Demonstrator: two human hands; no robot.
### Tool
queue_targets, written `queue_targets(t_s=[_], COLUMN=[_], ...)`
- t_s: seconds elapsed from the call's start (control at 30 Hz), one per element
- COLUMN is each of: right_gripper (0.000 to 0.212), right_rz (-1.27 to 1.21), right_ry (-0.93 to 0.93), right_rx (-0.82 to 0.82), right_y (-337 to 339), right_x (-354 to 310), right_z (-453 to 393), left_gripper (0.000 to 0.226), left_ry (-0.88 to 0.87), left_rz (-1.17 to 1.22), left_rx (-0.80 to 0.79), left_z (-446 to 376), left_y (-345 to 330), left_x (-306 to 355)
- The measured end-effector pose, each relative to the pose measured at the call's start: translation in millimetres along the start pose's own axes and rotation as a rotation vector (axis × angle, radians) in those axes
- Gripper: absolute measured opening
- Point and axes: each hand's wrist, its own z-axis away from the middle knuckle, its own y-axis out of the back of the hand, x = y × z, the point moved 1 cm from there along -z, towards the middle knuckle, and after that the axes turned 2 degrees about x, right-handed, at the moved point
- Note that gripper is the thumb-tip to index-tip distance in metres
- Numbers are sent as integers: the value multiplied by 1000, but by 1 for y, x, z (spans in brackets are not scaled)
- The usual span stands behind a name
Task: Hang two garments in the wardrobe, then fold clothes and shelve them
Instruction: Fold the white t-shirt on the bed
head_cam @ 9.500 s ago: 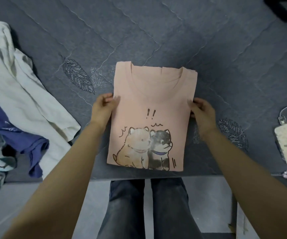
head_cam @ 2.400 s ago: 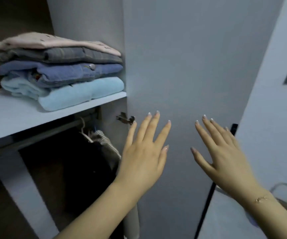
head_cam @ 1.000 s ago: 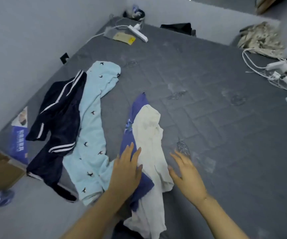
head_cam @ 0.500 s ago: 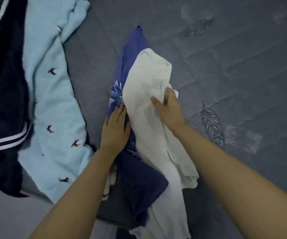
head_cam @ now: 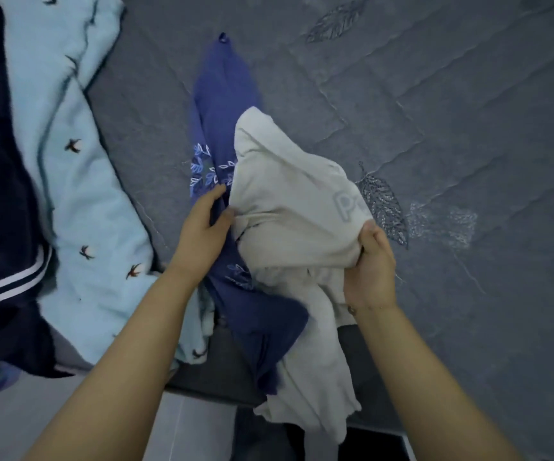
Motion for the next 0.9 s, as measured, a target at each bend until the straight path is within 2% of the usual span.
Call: queue_targets(t_s=[0.23, 0.4, 0.47, 0.53, 0.57, 0.63, 0.7, 0.77, 0.83, 0.9], right_gripper=[20, 21, 18, 14, 12, 13, 13, 14, 27, 27], right_rz=[19, 295, 597, 1208, 1457, 1667, 1646, 1448, 1108, 833], right_ry=[23, 189, 358, 488, 480, 299, 167, 106, 9, -97], right_rx=[150, 309, 319, 274, 217, 98, 19, -28, -20, -31], right_y=[129, 227, 269, 310, 327, 357, 381, 393, 392, 378], right_x=[-58, -98, -108, -111, -111, -111, -115, -120, -125, -129], right_z=[31, 35, 37, 33, 31, 23, 11, -1, -13, -26], left_gripper=[46, 40, 46, 47, 46, 53, 67, 68, 40, 21], left_ry=[-67, -35, -22, -23, -8, 85, 190, 225, 166, 99], left_rz=[-147, -87, -137, -166, -163, -170, -373, -558, -494, -329], left_rx=[-270, -479, -521, -544, -552, -570, -564, -465, -331, -337], left_z=[51, 81, 91, 102, 107, 116, 123, 130, 136, 139], left_y=[-87, -172, -208, -244, -261, -297, -328, -348, -360, -360], left_x=[63, 89, 95, 102, 106, 111, 112, 116, 121, 119])
